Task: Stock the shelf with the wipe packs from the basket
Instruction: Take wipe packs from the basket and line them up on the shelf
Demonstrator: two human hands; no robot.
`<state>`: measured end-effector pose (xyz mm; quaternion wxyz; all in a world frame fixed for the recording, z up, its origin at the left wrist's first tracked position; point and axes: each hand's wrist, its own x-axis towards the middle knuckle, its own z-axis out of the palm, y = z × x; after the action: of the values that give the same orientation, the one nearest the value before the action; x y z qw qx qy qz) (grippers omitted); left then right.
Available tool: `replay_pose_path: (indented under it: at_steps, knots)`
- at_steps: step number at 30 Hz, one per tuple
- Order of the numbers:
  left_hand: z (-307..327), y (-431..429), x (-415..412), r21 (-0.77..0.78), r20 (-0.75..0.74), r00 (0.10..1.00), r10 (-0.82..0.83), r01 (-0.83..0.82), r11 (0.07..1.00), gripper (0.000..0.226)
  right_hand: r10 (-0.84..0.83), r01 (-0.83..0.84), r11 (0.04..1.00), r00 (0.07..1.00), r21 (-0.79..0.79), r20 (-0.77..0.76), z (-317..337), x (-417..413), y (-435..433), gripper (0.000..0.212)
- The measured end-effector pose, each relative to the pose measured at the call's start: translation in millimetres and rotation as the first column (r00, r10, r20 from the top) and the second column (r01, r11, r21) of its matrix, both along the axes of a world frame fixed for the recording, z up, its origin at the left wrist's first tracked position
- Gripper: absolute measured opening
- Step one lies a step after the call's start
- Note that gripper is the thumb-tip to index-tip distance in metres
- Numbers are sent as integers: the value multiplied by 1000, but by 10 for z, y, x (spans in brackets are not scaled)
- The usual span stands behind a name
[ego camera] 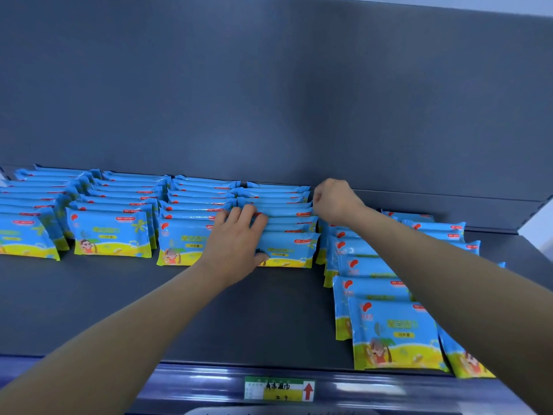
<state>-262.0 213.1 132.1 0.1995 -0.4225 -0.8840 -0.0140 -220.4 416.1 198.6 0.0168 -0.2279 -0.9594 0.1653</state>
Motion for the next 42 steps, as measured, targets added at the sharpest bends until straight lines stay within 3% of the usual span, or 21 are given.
replay_pose_path:
  at_steps: [6,10,15,19,27,31,36,42]
  knots:
    - [-29,43,-66,-11,86,996,-12,13,1000,70,-6,-8,994,991,-110,-133,71,2,136,28]
    - [-34,62,-99,-17,105,994,-9,11,1000,74,103,-116,985,989,-127,-107,0,-76,130,25]
    - [-41,50,-136,-32,77,997,13,-10,999,87,97,-128,972,983,-199,-156,-53,-183,130,20]
    - [-59,56,-139,-35,82,997,8,-5,999,86,107,-121,984,988,-130,-115,-96,-264,67,14]
    - [-54,59,-156,-29,81,997,-12,14,999,85,56,-52,993,998,106,-39,-79,-289,28,27]
    - [-57,60,-159,-48,93,996,-7,11,999,87,10,-14,998,998,-62,-61,-14,-298,116,27]
    - [-34,61,-145,-29,103,995,-5,8,1000,85,-14,-14,990,982,-143,-189,-52,-304,218,27]
    - [116,107,-306,-87,324,945,40,-12,996,85,57,-92,972,985,-217,-162,-111,-424,183,22]
